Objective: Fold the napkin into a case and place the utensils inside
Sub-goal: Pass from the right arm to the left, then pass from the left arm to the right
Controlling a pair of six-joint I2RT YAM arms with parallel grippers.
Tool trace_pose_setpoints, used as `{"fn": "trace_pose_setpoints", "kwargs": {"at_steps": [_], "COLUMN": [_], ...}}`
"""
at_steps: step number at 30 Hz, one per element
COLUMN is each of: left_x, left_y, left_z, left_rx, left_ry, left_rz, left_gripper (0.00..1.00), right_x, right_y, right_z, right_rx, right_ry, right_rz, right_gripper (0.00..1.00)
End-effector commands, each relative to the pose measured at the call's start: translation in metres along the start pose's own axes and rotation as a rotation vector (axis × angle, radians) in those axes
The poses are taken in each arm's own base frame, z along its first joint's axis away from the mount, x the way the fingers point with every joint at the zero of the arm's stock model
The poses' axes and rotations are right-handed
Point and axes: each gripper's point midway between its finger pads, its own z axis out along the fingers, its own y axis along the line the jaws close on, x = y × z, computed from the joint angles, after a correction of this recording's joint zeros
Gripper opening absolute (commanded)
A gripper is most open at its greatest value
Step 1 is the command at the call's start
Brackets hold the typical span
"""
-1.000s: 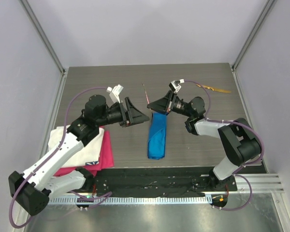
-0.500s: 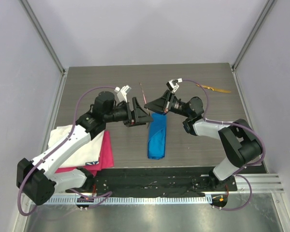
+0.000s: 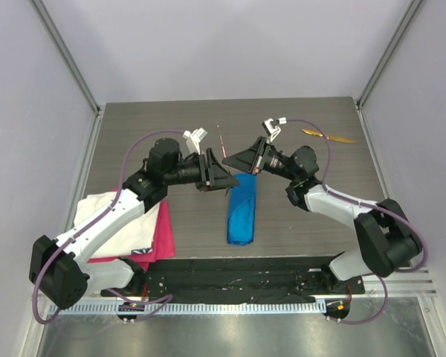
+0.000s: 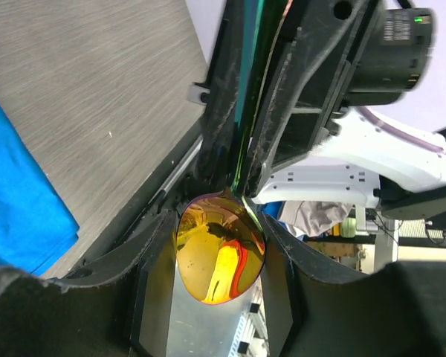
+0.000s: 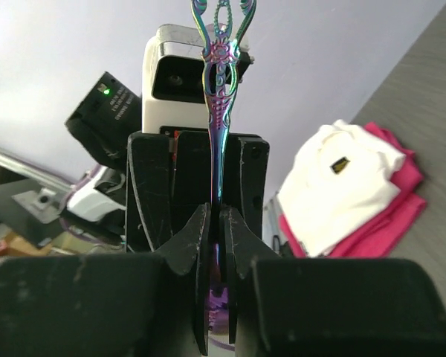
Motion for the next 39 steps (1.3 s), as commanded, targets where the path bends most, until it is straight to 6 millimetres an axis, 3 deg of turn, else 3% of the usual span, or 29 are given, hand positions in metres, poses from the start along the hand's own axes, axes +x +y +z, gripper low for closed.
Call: {"fn": "trace_pose_setpoints", "kwargs": {"at_steps": [1,3,4,6,7,8,10,12,13,18,23,26,28,29,30,32,34,35,36,38,39], "left_x": [-0.001,-0.004,-0.002,-0.005,-0.005,-0.006,-0.006,-0.005,-0.005,-0.004,-0.003,-0.003,-0.003,-0.003,-0.002,-0.005,-0.003,0.0,0.002,0.001,0.004], "left_y": [0.007,0.006,0.011,0.013,0.013,0.014,0.016,0.017,0.018,0.02,0.02,0.02,0.023,0.023,0.026,0.026,0.027,0.017,0.027,0.023,0.022], "left_z": [-0.001,-0.002,-0.003,-0.004,-0.005,-0.006,-0.006,-0.005,-0.004,-0.004,-0.004,-0.005,-0.007,-0.01,-0.012,-0.021,-0.026,-0.033,-0.037,-0.043,-0.049], "left_rx": [-0.05,-0.063,-0.09,-0.115,-0.13,-0.141,-0.153,-0.153,-0.157,-0.161,-0.162,-0.167,-0.188,-0.194,-0.213,-0.222,-0.186,-0.14,-0.141,-0.094,-0.08], "left_ry": [-0.003,-0.01,0.003,-0.004,-0.001,-0.003,0.001,0.007,0.01,0.015,0.018,0.014,0.008,0.002,-0.001,-0.039,-0.053,-0.053,-0.062,-0.08,-0.091], "left_rz": [-0.002,0.026,0.021,0.043,0.04,0.043,0.048,0.047,0.043,0.037,0.037,0.038,0.034,0.041,0.034,0.016,-0.016,-0.048,-0.083,-0.084,-0.09], "left_gripper": [0.21,0.18,0.16,0.14,0.14,0.13,0.13,0.13,0.12,0.12,0.11,0.11,0.13,0.26,0.37,0.59,0.65,0.67,0.68,0.67,0.66], "right_x": [-0.012,-0.021,-0.016,-0.029,-0.022,-0.03,-0.026,-0.033,-0.025,-0.022,-0.007,0.001,0.0,0.0,-0.004,-0.002,0.002,0.004,0.002,0.008,0.01], "right_y": [0.006,0.008,-0.005,-0.004,-0.019,-0.012,-0.026,-0.026,-0.033,-0.036,-0.042,-0.047,-0.047,-0.041,-0.035,-0.024,-0.024,-0.018,-0.015,-0.014,-0.003], "right_z": [0.002,0.002,-0.003,-0.002,-0.01,-0.007,-0.012,-0.01,-0.01,-0.002,0.015,0.02,0.022,0.023,0.029,0.034,0.033,0.035,0.034,0.031,0.034], "right_rx": [0.143,0.212,0.287,0.361,0.449,0.463,0.563,0.607,0.647,0.72,0.773,0.783,0.772,0.752,0.715,0.639,0.602,0.554,0.533,0.494,0.42], "right_ry": [-0.005,-0.025,0.002,-0.014,0.025,0.021,0.051,0.036,0.063,0.091,0.153,0.179,0.169,0.161,0.14,0.133,0.147,0.159,0.158,0.172,0.181], "right_rz": [-0.181,-0.258,-0.232,-0.293,-0.264,-0.288,-0.289,-0.315,-0.305,-0.357,-0.407,-0.407,-0.401,-0.397,-0.409,-0.412,-0.414,-0.416,-0.411,-0.393,-0.371], "right_gripper": [0.13,0.18,0.22,0.27,0.34,0.35,0.41,0.45,0.53,0.56,0.53,0.4,0.24,0.08,0.02,0.01,0.01,0.01,0.01,0.01,0.01]}}
